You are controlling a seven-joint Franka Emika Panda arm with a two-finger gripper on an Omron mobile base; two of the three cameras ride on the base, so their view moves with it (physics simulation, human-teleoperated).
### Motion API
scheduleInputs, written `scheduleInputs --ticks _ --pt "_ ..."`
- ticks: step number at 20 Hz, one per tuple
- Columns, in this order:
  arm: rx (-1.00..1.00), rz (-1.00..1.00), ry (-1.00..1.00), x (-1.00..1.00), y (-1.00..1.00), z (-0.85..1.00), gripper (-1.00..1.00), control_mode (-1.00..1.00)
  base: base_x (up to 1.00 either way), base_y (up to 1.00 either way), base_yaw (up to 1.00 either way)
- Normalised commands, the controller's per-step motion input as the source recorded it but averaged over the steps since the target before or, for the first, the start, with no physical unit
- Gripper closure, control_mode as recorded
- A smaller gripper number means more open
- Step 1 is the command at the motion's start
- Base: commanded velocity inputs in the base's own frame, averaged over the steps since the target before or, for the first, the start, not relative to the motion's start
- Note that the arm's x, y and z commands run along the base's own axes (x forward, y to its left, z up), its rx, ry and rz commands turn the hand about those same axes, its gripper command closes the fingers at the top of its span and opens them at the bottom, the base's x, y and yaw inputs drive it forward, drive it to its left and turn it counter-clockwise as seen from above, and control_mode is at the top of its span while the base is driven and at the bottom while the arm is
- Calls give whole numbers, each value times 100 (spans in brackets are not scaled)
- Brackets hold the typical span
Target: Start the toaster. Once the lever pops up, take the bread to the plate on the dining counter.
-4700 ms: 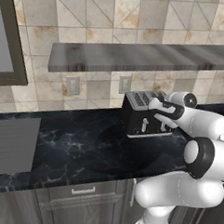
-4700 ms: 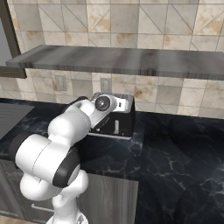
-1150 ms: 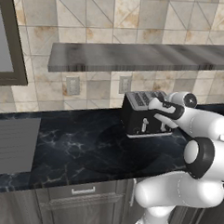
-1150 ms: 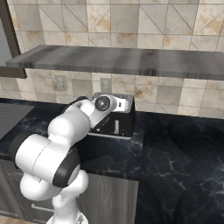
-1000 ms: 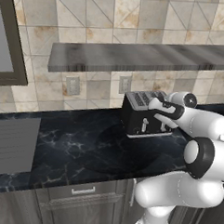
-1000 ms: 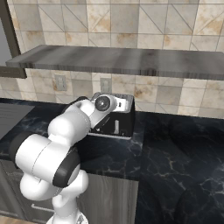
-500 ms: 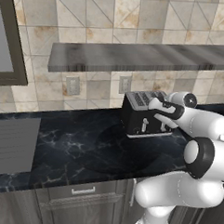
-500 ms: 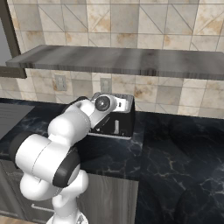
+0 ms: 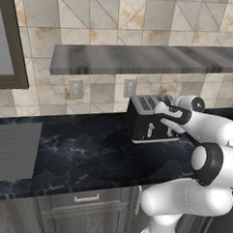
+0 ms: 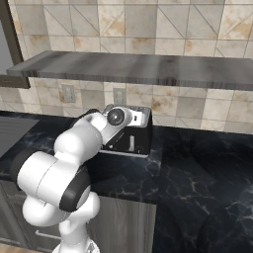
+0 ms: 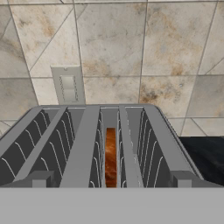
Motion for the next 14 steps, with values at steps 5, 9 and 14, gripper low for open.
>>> scheduleInputs --ticks 5,9,14 --pt "0 0 0 0 0 0 -100 -100 0 0 0" --pt "0 0 0 0 0 0 -100 -100 0 0 0" --pt "0 0 0 0 0 0 -100 -100 0 0 0"
